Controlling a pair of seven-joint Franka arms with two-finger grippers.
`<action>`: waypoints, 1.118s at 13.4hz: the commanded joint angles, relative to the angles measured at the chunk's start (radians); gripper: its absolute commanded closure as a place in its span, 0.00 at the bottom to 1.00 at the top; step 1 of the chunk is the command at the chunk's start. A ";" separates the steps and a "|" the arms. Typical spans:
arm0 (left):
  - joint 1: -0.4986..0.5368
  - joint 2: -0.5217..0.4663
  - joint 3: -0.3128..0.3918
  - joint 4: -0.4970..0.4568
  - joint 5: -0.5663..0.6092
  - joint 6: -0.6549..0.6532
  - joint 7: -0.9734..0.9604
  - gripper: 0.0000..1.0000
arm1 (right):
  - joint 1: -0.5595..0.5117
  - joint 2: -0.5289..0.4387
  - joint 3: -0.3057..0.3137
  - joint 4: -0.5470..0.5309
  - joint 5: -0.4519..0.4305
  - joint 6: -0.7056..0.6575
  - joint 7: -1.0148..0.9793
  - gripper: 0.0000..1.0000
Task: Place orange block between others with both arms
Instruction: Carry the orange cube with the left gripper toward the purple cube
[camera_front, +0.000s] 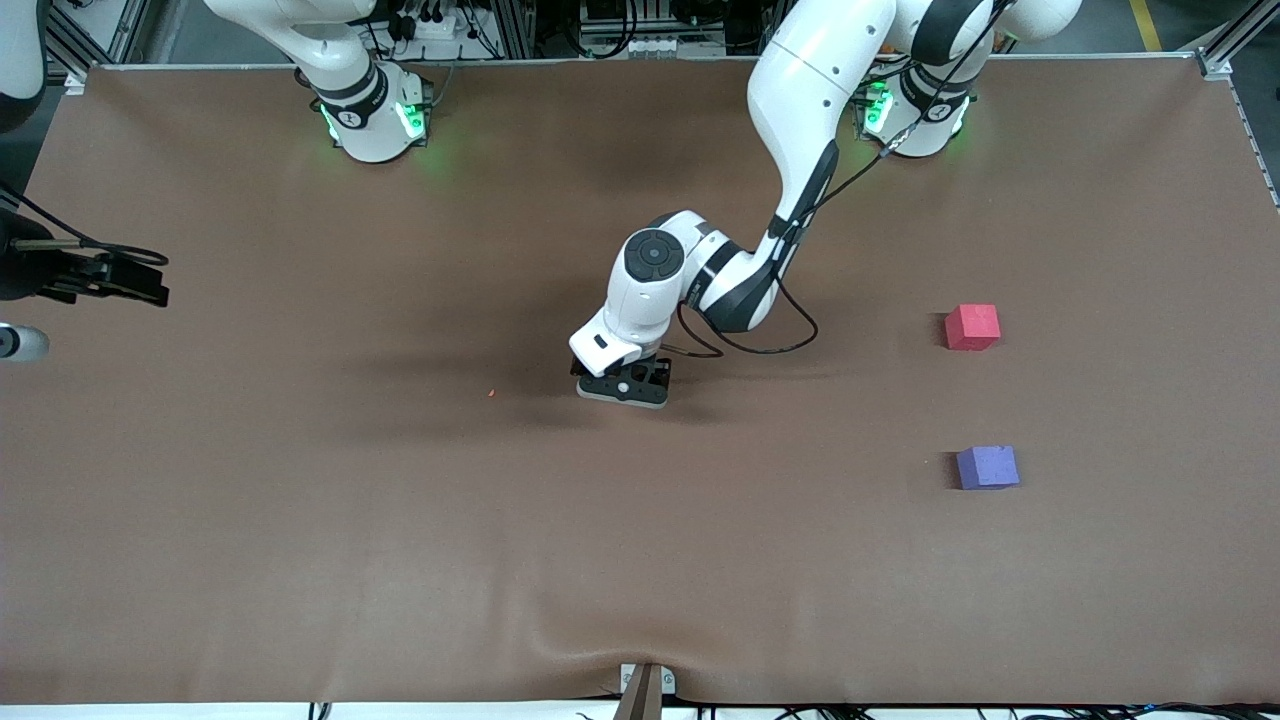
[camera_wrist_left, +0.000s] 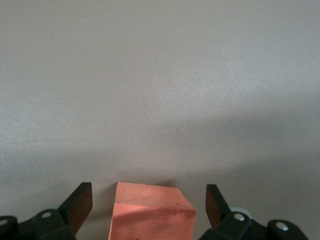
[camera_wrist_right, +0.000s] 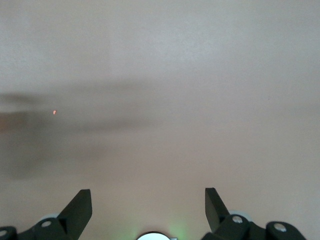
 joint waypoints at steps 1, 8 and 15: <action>-0.015 0.015 0.011 0.018 0.060 -0.004 -0.019 0.00 | -0.034 -0.021 0.004 -0.038 -0.018 0.016 -0.058 0.00; -0.032 0.008 0.009 -0.002 0.170 -0.158 0.007 0.75 | -0.061 -0.016 0.002 -0.099 0.101 0.070 -0.049 0.00; -0.006 -0.073 0.014 0.001 0.189 -0.333 0.024 1.00 | -0.042 -0.022 0.004 -0.079 0.039 0.058 -0.055 0.00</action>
